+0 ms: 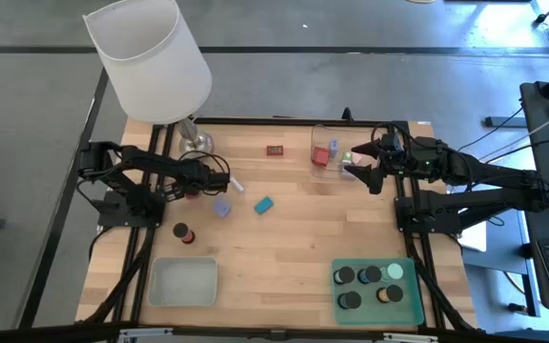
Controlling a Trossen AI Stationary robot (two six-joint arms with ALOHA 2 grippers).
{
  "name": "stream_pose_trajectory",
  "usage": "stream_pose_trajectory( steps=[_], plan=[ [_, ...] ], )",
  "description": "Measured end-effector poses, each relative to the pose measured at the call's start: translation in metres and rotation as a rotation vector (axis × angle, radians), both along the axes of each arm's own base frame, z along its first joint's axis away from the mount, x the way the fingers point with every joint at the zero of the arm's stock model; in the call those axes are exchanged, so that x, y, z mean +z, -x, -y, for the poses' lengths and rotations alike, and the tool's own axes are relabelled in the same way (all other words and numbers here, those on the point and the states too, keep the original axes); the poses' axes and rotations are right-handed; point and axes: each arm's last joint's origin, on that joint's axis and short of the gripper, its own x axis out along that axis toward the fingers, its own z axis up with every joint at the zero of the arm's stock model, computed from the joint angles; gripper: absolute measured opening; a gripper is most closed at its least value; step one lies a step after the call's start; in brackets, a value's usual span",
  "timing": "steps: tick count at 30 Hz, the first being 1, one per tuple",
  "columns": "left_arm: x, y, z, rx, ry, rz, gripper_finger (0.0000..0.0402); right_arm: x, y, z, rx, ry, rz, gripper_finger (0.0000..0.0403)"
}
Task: Pick & Place Office items
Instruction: Put the red charger adapter into the transparent bin
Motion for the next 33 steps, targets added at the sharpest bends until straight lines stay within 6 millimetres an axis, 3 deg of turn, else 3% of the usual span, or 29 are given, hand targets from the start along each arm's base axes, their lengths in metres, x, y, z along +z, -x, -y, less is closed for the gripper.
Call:
stream_pose_trajectory(
  steps=[4, 10, 16, 27, 33],
  plan=[
    [0.000, -0.001, 0.000, 0.004, 0.012, 0.009, 0.0218, 0.000, 0.000, 0.000, 0.001, -0.004, 0.001, 0.0378],
    [0.006, -0.012, 0.004, -0.027, 0.010, 0.098, 0.0215, 0.000, 0.000, 0.000, 0.001, -0.005, 0.001, 0.0378],
    [0.043, -0.036, 0.011, -0.145, -0.158, 0.258, 0.0216, 0.000, 0.000, 0.000, 0.002, 0.000, 0.000, 0.0378],
    [0.117, -0.113, 0.017, -0.512, -0.574, 0.871, 0.0216, 0.000, 0.000, 0.000, -0.006, -0.022, 0.007, 0.0378],
    [0.134, -0.146, 0.005, -0.582, -0.814, 1.091, 0.0216, 0.004, -0.001, -0.002, 0.046, -0.036, 0.048, 0.0378]
  ],
)
